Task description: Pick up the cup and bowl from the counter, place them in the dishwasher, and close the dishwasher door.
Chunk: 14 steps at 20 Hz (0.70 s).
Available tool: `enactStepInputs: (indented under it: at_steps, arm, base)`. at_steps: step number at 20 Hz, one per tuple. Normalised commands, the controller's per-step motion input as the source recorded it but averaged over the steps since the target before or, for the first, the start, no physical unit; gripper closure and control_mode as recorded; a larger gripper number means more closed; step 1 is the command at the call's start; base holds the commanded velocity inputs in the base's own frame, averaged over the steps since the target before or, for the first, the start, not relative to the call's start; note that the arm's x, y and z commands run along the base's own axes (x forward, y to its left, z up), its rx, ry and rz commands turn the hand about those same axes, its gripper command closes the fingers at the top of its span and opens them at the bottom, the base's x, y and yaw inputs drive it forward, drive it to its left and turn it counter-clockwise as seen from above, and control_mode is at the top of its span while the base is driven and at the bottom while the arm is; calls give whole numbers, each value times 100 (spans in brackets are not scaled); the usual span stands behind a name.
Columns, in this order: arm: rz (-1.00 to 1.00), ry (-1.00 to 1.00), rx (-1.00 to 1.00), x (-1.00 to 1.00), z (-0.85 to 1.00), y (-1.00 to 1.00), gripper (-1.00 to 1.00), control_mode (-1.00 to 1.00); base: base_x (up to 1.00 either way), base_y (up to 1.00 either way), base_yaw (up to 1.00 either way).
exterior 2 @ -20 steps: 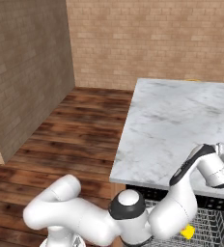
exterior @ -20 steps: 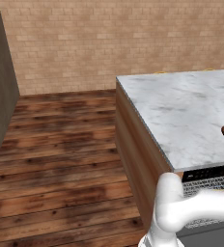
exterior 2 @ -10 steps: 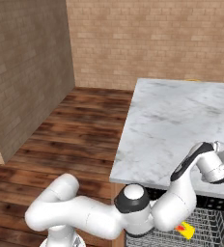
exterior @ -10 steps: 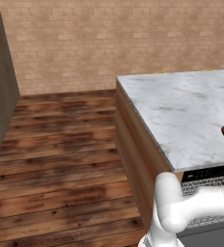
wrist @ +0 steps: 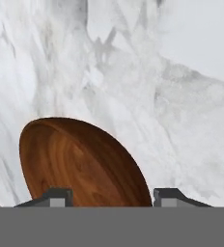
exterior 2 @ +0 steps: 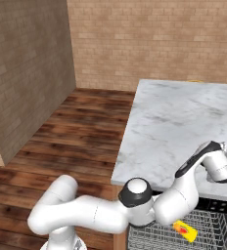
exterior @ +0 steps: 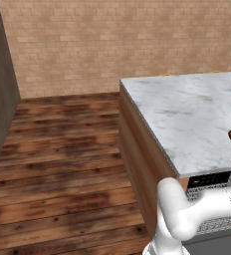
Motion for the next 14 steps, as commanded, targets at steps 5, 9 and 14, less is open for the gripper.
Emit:
enactStepInputs:
  at_steps: [5,9,14]
  arm:
    - [0,0,0,0,-10,-7,100,-100]
    - [2,0,0,0,-4,23,100,-100]
    - [13,0,-4,-23,-4,96,100,-100]
  base:
    - [0,0,0]
    - [0,0,0]
    - [0,0,0]
